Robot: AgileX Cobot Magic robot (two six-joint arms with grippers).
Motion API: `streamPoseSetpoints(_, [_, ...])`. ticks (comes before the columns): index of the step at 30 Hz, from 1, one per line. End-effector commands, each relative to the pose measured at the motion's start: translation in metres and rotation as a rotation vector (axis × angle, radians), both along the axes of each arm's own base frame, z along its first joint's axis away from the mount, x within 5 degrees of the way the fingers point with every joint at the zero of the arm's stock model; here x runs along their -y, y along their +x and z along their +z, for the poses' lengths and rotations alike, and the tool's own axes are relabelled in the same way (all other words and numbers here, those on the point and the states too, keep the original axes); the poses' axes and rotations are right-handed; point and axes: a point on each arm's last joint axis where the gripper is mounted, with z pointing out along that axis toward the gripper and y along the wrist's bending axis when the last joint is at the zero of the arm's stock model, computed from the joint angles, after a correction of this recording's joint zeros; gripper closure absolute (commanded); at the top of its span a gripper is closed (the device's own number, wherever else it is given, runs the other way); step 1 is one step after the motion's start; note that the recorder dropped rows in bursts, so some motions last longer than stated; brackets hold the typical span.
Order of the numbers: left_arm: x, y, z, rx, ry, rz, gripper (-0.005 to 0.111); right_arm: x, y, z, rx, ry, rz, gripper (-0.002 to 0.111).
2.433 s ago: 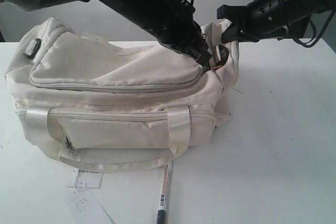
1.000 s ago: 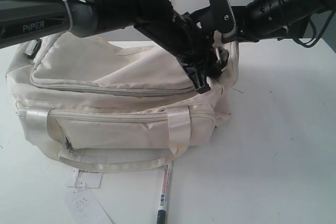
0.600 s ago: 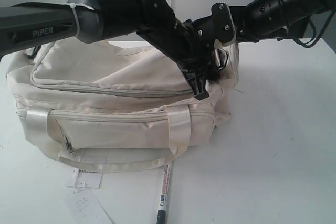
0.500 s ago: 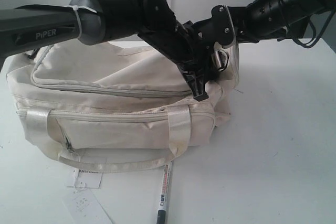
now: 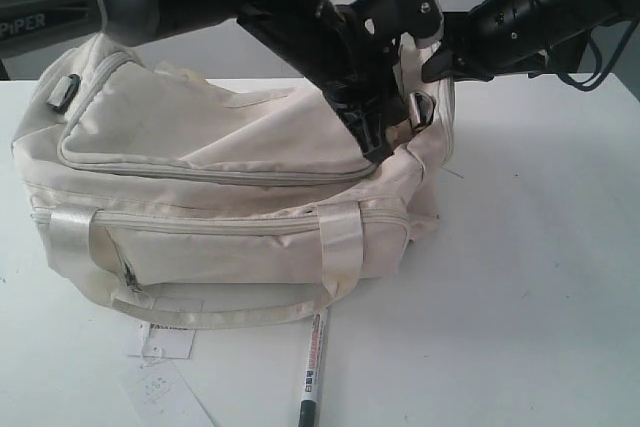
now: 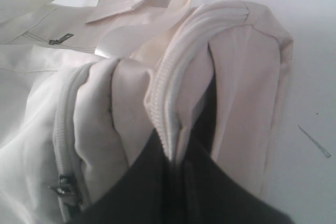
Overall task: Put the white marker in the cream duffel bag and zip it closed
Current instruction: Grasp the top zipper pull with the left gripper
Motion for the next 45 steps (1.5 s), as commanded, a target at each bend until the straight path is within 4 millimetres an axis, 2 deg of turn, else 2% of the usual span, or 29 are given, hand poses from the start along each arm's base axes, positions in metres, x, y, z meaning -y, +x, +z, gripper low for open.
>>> streamPoseSetpoints(1, [-0.001,-0.009,0.012,-0.033,-0.023,0.013,0.107,0.002,0.002,0.004,0.019,0.003,-0.013,0.108])
streamPoseSetpoints(7, [-0.003,-0.012,0.014,-0.084,-0.037,0.043,0.107,0.002,0.002,0.004,0.019,0.003,-0.013,0.108])
streamPoseSetpoints(14, [-0.007,-0.020,0.032,-0.083,-0.073,0.047,0.107,0.002,0.002,0.004,0.019,0.003,-0.013,0.108])
streamPoseSetpoints(25, [-0.011,-0.028,0.044,-0.107,-0.103,0.062,0.107,0.002,0.002,0.004,0.019,0.003,-0.013,0.108])
streamPoseSetpoints(45, [-0.020,-0.046,0.060,-0.179,-0.081,0.055,0.107,0.000,0.002,0.005,0.017,0.044,-0.029,0.108])
